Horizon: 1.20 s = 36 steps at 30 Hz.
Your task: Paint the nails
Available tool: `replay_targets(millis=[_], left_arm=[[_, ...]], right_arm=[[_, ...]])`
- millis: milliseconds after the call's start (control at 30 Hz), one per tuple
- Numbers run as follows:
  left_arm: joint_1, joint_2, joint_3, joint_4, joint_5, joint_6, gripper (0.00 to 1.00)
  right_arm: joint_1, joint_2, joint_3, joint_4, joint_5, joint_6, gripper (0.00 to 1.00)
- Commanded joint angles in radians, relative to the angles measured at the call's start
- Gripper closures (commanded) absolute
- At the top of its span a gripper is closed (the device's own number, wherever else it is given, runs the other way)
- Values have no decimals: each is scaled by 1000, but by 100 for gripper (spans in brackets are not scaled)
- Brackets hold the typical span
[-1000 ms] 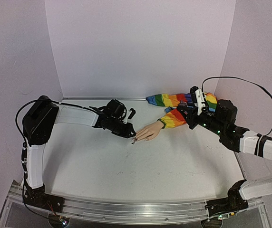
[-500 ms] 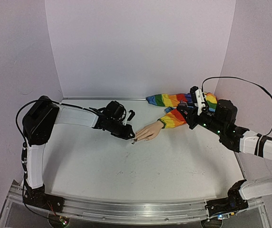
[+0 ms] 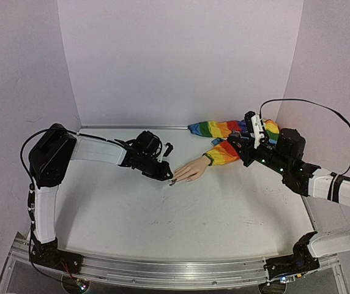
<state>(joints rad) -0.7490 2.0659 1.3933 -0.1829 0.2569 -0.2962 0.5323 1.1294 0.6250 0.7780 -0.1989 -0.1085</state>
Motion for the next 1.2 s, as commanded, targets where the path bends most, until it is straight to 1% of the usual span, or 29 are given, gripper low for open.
replay_targets(millis=[0,767,1167], left_arm=[[12,-31,-2,14,-16,0,100],[13,-30,-11,13,-13,0,100],[13,-94,-14,9,-81,62,100]], right_arm=[[-5,-11,12,73,-17,-1,100],[-5,-12,11,73,-15,0,100],[-6,-12,9,72,-17,1,100]])
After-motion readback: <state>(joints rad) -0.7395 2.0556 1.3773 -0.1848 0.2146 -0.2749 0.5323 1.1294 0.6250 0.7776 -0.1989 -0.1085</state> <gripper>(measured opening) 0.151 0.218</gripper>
